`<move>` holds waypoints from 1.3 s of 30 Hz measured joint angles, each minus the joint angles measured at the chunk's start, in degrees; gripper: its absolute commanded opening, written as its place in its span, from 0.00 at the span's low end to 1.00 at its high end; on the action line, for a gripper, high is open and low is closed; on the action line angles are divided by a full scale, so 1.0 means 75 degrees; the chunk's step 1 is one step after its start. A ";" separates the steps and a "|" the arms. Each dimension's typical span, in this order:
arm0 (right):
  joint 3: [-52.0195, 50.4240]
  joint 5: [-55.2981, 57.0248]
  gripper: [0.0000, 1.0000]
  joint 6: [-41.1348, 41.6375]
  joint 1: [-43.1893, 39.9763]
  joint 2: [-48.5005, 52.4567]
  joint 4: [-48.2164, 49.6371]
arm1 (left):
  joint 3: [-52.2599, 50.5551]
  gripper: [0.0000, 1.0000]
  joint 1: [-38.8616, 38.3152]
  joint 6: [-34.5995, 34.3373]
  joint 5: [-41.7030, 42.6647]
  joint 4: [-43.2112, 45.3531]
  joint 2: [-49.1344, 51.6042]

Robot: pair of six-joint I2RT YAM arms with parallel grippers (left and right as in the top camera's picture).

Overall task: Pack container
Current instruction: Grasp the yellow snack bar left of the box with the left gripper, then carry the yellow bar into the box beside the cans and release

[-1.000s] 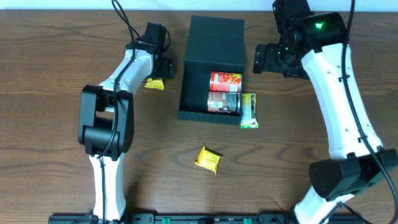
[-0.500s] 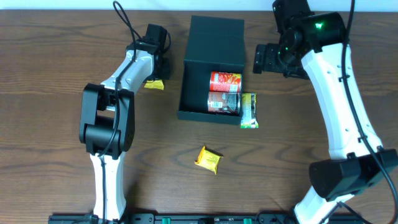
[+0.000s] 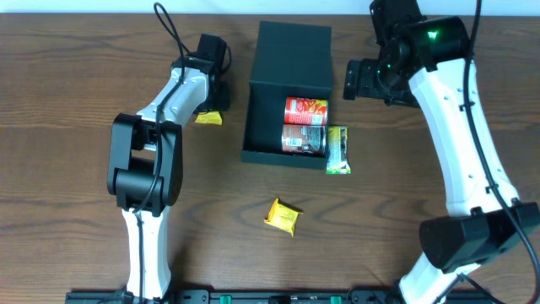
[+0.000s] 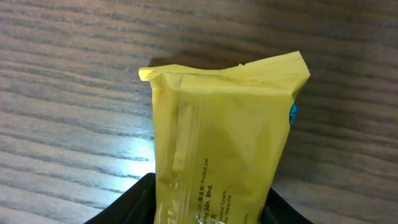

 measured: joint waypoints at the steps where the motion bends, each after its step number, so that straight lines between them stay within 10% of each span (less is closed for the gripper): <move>1: 0.0000 0.0000 0.99 0.0000 0.0000 0.0000 0.0003 | 0.0000 0.44 0.0000 0.0000 0.0003 -0.0047 -0.0006; 39: 0.0000 0.0000 0.99 -0.0003 0.0000 0.0000 0.0154 | 0.0000 0.41 -0.1664 -0.0067 0.0000 -0.1122 -0.2200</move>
